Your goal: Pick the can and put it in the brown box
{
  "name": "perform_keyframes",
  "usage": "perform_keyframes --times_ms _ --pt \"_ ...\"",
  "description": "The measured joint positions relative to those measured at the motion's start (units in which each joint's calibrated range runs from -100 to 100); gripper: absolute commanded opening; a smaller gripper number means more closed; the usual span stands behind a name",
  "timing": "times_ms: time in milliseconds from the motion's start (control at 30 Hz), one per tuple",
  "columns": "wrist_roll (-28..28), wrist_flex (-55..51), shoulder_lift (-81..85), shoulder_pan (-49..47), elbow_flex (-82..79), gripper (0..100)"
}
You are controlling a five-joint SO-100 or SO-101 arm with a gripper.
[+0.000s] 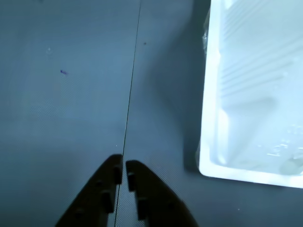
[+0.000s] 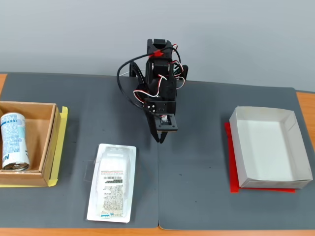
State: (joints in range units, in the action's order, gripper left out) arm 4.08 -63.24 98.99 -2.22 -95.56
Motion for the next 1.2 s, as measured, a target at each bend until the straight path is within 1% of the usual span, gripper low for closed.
perform_keyframes --times_ms 100,367,433,567,633,767,1200 --pt "-0.2 0.0 0.0 1.5 -0.4 1" --pt "-0.2 -0.4 0.0 1.4 -0.4 1" --pt "-0.2 -2.3 0.0 1.5 -0.4 1" --pt "-0.5 -9.7 0.1 -0.6 0.1 1" --pt "-1.9 -10.6 0.2 -0.1 0.1 1" --pt "-3.4 -11.2 0.2 -0.8 0.1 1" --pt "-3.7 -11.2 0.2 -0.7 0.4 1"
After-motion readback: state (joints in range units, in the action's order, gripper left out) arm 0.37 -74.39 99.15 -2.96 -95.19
